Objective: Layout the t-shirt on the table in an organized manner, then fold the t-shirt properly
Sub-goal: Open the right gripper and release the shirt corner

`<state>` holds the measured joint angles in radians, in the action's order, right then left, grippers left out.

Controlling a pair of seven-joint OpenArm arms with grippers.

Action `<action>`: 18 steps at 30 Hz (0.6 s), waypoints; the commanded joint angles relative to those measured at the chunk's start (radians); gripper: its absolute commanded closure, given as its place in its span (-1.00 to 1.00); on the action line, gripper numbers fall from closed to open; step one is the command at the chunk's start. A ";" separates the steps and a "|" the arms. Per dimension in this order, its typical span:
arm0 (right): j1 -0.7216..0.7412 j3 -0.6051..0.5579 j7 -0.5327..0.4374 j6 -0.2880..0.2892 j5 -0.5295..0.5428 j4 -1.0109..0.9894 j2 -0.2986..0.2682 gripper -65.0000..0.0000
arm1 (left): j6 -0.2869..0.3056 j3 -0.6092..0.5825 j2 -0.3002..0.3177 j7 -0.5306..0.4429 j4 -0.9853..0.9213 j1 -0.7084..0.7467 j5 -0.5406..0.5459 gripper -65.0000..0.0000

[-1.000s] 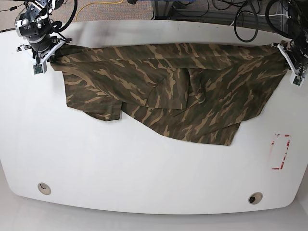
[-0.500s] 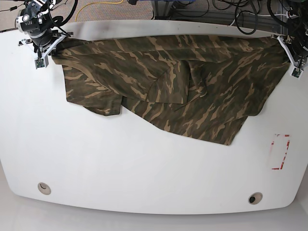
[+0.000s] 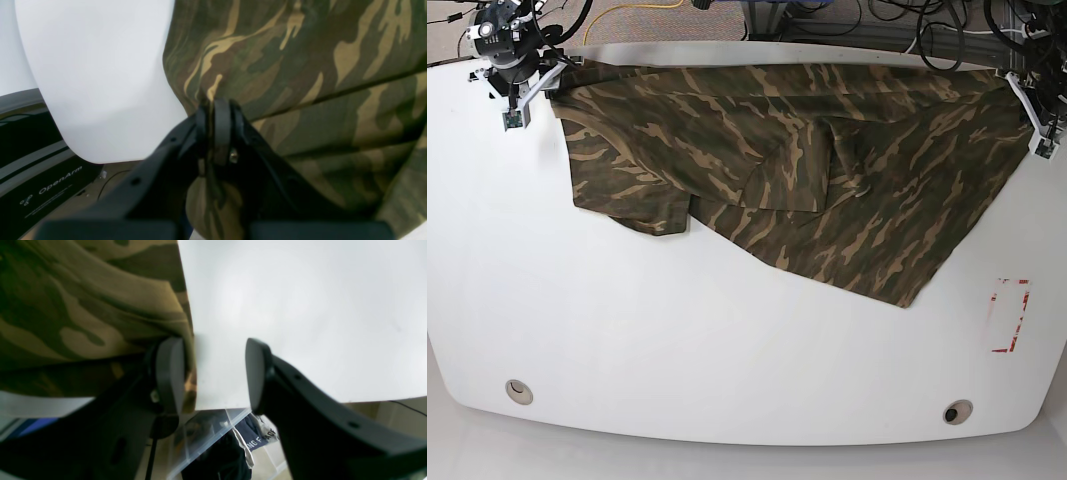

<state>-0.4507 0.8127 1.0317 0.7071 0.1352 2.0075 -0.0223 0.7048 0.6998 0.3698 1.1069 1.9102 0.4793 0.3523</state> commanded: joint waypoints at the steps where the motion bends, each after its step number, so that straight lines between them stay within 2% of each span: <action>1: -0.026 0.009 -0.006 -0.009 -0.010 0.017 -0.012 0.13 | -0.007 0.013 0.021 -0.007 0.013 0.000 -0.014 1.00; 9: -0.110 -0.003 -0.006 -0.009 -0.009 0.019 0.011 0.13 | -0.007 0.013 0.021 -0.007 0.013 -0.004 -0.014 1.00; 18: -0.135 -0.013 -0.006 -0.009 -0.012 0.019 0.028 0.12 | -0.007 0.011 0.021 -0.007 0.013 -0.008 -0.014 1.00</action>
<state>-0.5831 0.7937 1.0332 0.7063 0.1314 2.0075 0.0174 0.7040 0.6998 0.3721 1.1065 1.9102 0.4732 0.3477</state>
